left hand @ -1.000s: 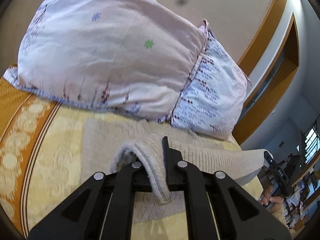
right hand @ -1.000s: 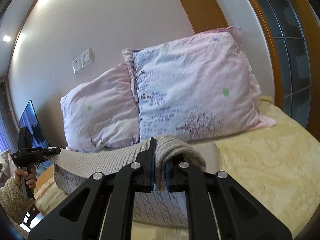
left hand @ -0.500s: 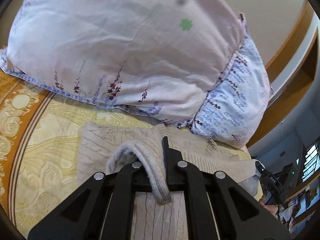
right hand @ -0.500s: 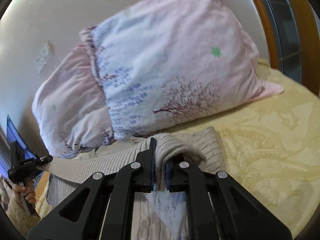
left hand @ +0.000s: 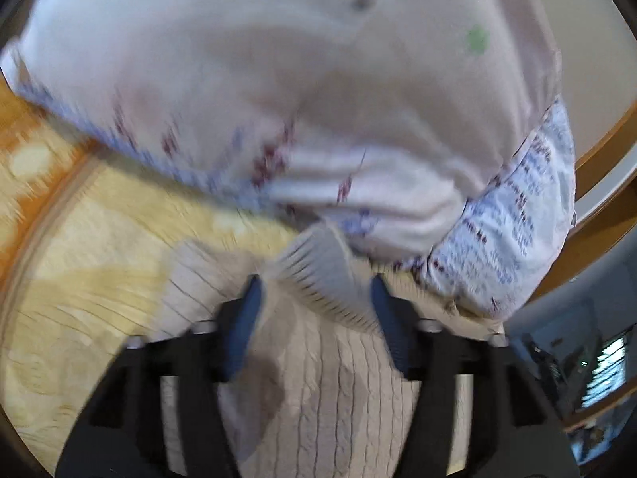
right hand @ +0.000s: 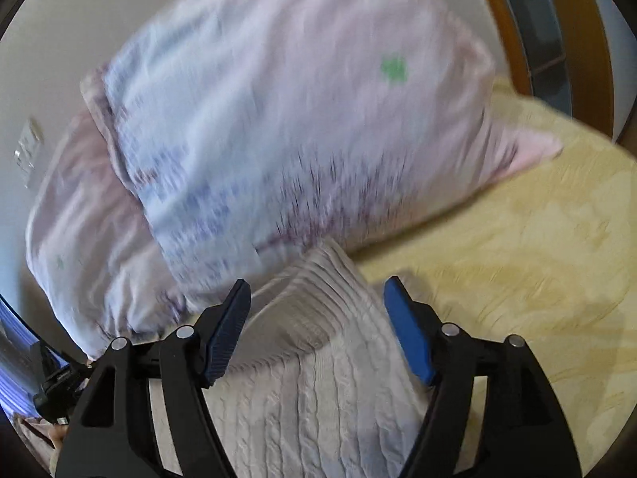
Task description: Fold small clothes
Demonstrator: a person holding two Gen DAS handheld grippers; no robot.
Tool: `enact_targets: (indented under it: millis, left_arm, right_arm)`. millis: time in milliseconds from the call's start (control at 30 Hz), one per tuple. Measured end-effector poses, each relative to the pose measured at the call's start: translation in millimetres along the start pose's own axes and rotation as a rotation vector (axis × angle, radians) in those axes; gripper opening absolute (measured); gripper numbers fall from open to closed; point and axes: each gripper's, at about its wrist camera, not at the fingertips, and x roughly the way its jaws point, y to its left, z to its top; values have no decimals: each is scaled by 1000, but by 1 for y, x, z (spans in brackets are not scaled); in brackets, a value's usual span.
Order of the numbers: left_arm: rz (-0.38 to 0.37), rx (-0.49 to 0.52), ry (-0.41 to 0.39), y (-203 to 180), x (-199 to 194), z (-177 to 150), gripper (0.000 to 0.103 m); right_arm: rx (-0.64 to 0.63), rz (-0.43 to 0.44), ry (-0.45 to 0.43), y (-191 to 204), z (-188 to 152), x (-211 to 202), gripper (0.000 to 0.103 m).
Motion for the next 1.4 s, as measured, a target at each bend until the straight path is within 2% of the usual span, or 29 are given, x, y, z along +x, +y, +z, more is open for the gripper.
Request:
enact_targets:
  millis: [133,200,300,467,667,833,867,900,967,1033,1167,1400]
  left_arm:
    - [-15,62,-9,-3,-29,-2,61]
    - [-11,104,9,-3,-41,-12,61]
    - [-10,144,35,-1,-53,-25,61]
    - [8,168,64,10,-63,-47,59]
    - [31,147,106,21,-57,-65,50]
    - [43,162,135,20,-50,-74,38]
    - [48,169,137,19,-49,-75,37]
    - [58,179,137,18,-48,-76,34]
    - [68,188,141,17,-45,-77,26]
    - [64,178,149,21,-43,-78,11]
    - [37,155,139,26,-48,-78,7]
    - [-9,184,121,23,-71,-80,7]
  right_arm:
    - [-21,-22,-4,-13,-4,-25,70]
    - [-39,-31,7,-21,-11,-37,65]
    - [-67,-24,57,-28,-23,-45,57]
    - [-134,-16,143,-30,-44,-48,50]
    - [-169,-46,186,-31,-58,-43,43]
    - [-193,-58,205,-30,-65,-39,35]
    - [-198,-55,205,-29,-65,-40,29]
    - [-205,-48,211,-28,-66,-39,20]
    - [-215,-51,216,-27,-68,-39,15]
    - [-225,-54,210,-26,-70,-39,13]
    - [-217,-42,182,-23,-68,-45,11]
    - [-216,-23,145,-17,-63,-62,11]
